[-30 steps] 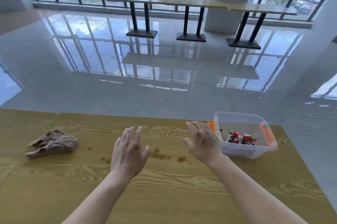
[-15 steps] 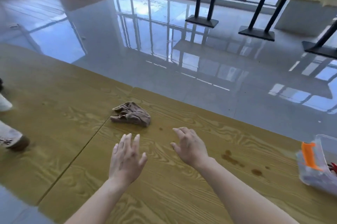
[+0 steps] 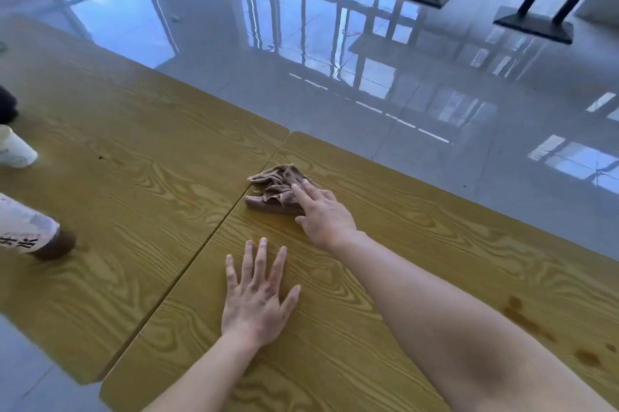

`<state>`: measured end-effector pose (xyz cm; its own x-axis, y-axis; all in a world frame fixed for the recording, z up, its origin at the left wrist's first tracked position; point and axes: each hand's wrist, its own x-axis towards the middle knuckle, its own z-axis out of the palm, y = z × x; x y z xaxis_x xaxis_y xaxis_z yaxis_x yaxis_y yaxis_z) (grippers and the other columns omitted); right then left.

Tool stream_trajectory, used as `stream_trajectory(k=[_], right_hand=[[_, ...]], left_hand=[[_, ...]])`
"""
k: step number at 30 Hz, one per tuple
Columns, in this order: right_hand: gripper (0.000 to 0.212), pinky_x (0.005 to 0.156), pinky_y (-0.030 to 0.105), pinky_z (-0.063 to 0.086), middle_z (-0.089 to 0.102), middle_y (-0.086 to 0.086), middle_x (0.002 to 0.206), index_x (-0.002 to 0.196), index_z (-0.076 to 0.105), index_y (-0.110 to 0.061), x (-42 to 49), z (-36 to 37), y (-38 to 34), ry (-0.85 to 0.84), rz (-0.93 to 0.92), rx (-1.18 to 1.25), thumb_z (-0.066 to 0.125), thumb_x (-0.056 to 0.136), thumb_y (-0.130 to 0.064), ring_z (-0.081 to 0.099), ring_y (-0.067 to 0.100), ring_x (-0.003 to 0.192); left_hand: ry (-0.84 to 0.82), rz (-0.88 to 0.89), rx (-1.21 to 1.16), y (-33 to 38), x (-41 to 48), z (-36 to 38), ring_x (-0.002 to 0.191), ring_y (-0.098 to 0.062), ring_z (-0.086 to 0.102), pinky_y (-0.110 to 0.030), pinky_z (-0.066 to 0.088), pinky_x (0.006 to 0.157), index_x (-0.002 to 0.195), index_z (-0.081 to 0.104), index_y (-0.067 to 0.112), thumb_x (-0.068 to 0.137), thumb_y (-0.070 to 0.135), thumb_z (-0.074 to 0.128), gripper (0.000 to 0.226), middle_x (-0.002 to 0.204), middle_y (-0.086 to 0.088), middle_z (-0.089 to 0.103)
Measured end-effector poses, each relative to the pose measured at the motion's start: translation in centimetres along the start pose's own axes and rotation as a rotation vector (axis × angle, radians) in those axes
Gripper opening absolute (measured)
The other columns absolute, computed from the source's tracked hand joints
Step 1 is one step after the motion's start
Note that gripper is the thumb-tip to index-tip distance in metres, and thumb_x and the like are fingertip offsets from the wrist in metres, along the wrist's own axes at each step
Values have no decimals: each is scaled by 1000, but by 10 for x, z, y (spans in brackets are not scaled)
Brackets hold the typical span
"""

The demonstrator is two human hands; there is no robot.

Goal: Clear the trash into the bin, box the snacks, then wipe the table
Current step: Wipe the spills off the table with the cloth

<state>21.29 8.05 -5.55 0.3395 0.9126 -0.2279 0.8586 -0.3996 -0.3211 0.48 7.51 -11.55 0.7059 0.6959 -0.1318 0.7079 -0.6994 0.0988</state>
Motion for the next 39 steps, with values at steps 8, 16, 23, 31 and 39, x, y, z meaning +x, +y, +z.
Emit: stream_trajectory(k=[8, 16, 23, 31, 39], right_hand=[[26, 86, 40, 43, 57, 14, 114, 115, 53, -16, 1, 2, -10, 120, 58, -132, 54, 90, -24, 53, 32, 101], [29, 76, 33, 41, 50, -2, 96, 110, 55, -27, -119, -14, 25, 214, 257, 94, 56, 82, -35, 51, 22, 94], [36, 72, 30, 40, 50, -7, 96, 115, 55, -35, -252, -1, 73, 282, 518, 32, 59, 79, -35, 51, 20, 94], [60, 95, 36, 41, 49, -14, 127, 128, 52, -48, -352, 27, 129, 227, 671, 6, 56, 70, -58, 45, 23, 117], [61, 123, 39, 6, 6, -15, 163, 151, 17, -47, -348, 75, 134, 158, 306, 2, 34, 95, -64, -10, 15, 151]], left_hand=[[37, 6, -30, 0, 0, 4, 149, -29, -5, -59, 1, 117, 154, 11, 31, 89, 71, 20, 77, 163, -9, 6], [33, 83, -62, 0, -3, -2, 149, -31, 1, -64, 0, 116, 152, 23, 28, 90, 62, 30, 71, 161, -13, 15], [25, 359, -149, 73, -17, -10, 147, -33, 19, -68, 12, 113, 146, 39, 26, 88, 56, 36, 65, 154, -14, 35], [14, 388, -68, 136, -41, 15, 148, -30, 12, -64, 5, 116, 148, 35, 24, 90, 60, 31, 68, 157, -13, 27], [34, 360, -48, 137, -39, 21, 148, -27, 12, -60, 4, 117, 147, 34, 28, 87, 61, 36, 68, 157, -10, 26]])
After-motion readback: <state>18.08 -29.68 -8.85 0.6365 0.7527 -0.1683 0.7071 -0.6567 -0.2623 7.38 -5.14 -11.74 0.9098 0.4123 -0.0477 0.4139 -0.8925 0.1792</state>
